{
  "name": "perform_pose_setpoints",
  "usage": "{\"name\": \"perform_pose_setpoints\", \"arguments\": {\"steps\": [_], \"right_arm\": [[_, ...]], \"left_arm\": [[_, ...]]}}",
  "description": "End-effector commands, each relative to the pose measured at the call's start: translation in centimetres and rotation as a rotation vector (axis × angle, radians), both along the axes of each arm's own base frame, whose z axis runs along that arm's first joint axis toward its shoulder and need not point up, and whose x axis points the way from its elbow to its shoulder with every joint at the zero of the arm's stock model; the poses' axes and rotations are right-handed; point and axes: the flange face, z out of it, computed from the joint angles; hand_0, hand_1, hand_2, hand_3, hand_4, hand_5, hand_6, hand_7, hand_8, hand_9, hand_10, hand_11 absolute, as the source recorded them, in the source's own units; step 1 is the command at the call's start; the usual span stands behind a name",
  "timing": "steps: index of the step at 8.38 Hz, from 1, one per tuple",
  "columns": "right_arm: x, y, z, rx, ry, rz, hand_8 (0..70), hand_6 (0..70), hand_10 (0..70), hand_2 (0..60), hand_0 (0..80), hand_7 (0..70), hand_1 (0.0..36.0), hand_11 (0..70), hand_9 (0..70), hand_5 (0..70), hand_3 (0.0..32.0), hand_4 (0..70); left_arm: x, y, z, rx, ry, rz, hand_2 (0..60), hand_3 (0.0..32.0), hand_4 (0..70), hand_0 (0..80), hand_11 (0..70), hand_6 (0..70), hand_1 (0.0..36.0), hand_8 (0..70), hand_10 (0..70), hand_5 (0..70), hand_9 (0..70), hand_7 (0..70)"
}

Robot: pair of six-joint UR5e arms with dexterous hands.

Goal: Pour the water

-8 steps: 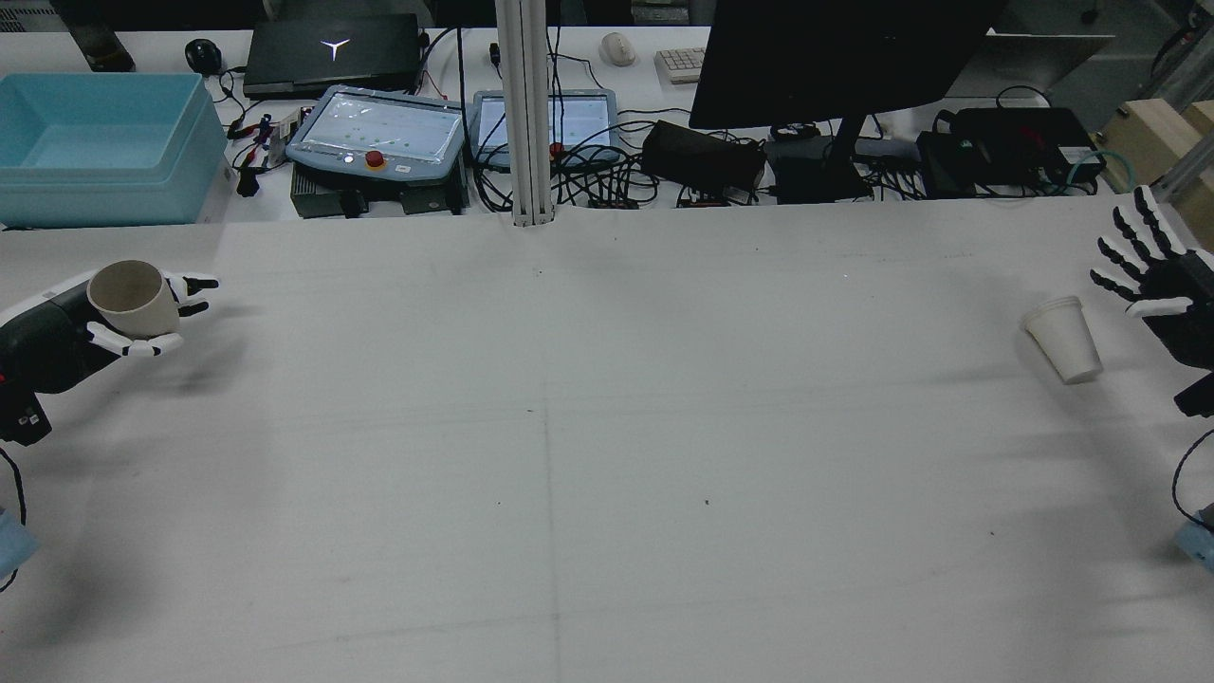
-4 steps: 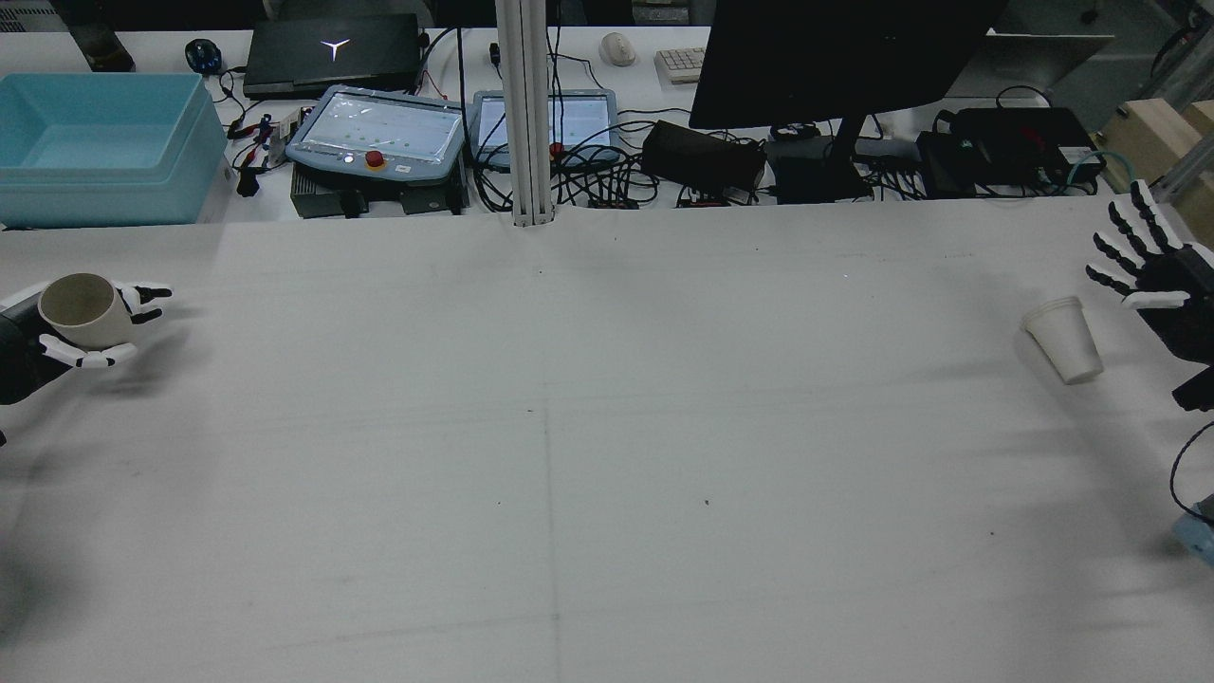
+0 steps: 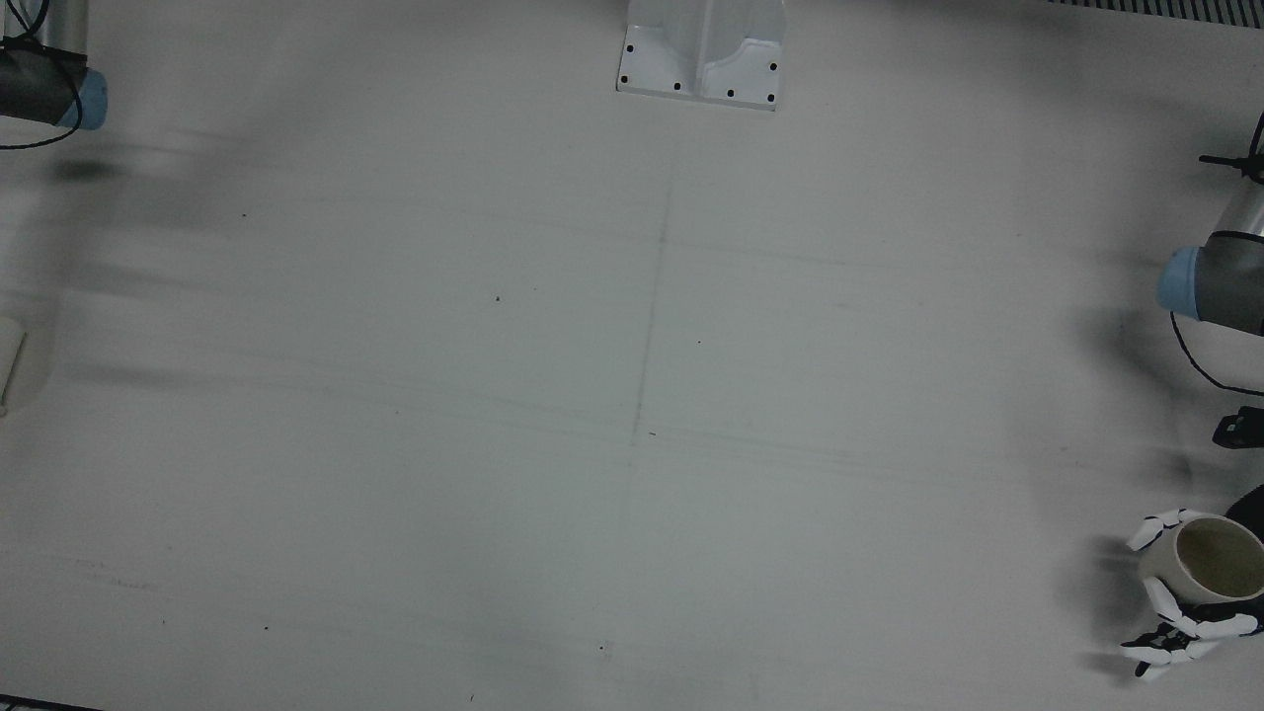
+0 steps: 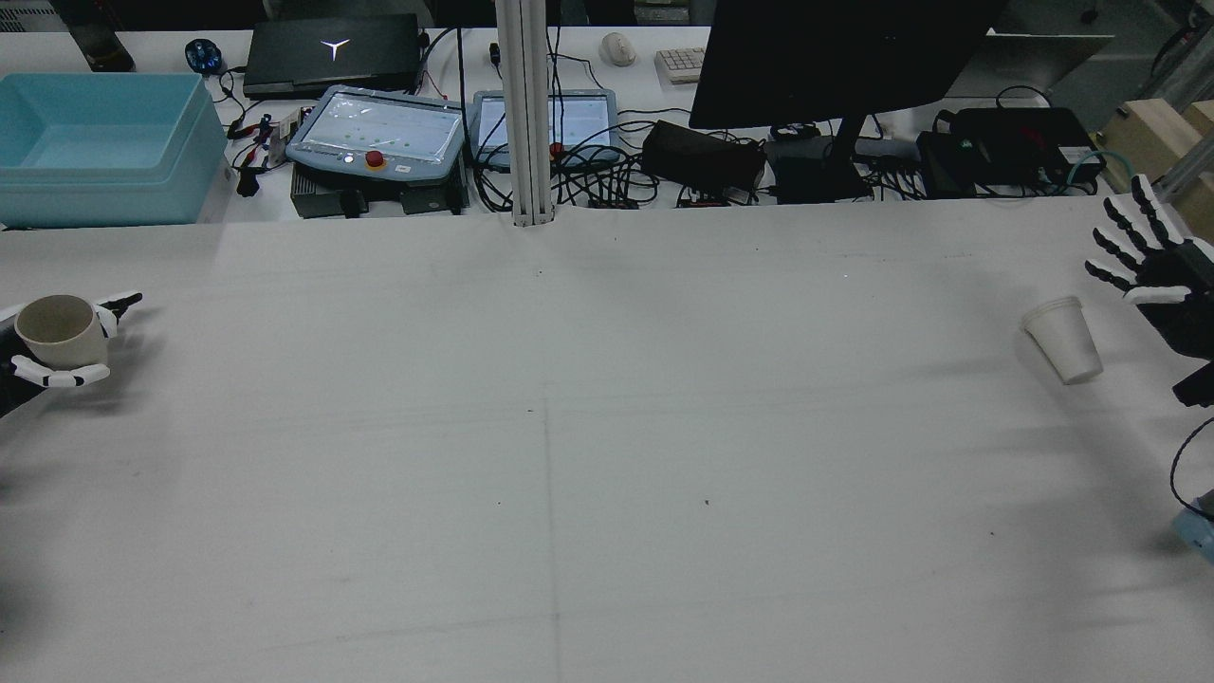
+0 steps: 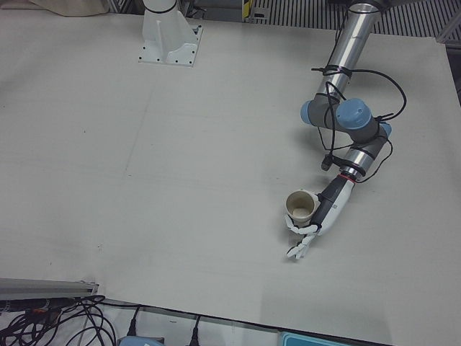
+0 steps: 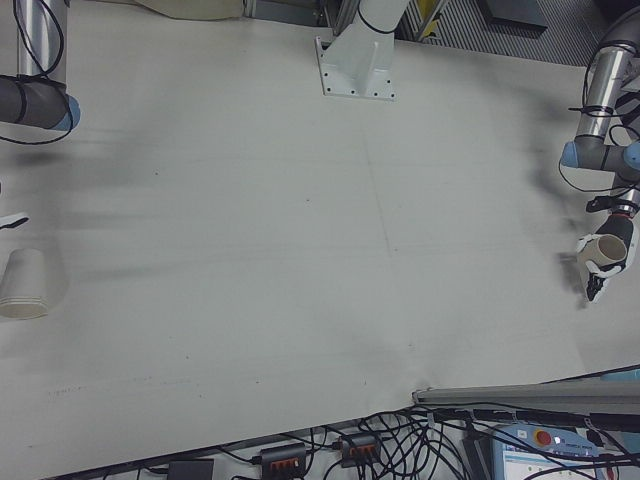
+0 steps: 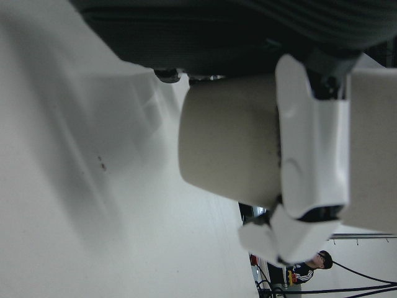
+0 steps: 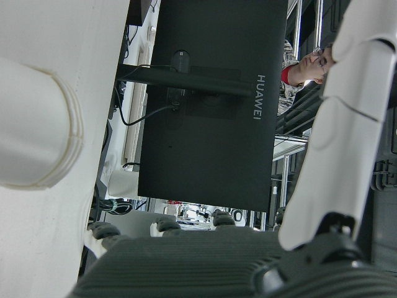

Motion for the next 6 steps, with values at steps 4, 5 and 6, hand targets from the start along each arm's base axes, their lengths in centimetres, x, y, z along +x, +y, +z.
{"name": "perform_pose_setpoints", "arguments": {"steps": [4,5,6], "right_arm": [[0.25,0.18,0.12,-0.003,-0.006,0.001,0.0,2.5,0.0,0.0,58.0,3.5,14.3,0.0,0.0,0.0,32.0,0.0],[0.35,0.24,0.12,-0.003,-0.006,0.003,0.0,2.6,0.0,0.0,57.9,4.0,14.3,0.0,0.0,0.0,32.0,0.0],[0.51,0.23,0.12,-0.003,-0.008,0.006,0.0,2.6,0.0,0.0,57.4,4.3,14.2,0.0,0.0,0.0,32.0,0.0]], "left_arm": [[-0.35,0.83,0.73,-0.006,-0.003,0.001,0.0,0.0,37.4,64.5,0.0,5.2,5.3,6.9,0.0,15.1,0.0,6.0],[-0.25,0.83,0.65,-0.006,-0.001,0.003,0.0,0.0,37.1,66.4,0.0,5.1,6.3,7.0,0.0,15.6,0.0,6.0],[-0.31,0.76,0.5,-0.004,0.002,0.001,0.0,0.0,36.3,66.4,0.0,4.9,6.8,7.1,0.0,15.7,0.0,5.6]]}}
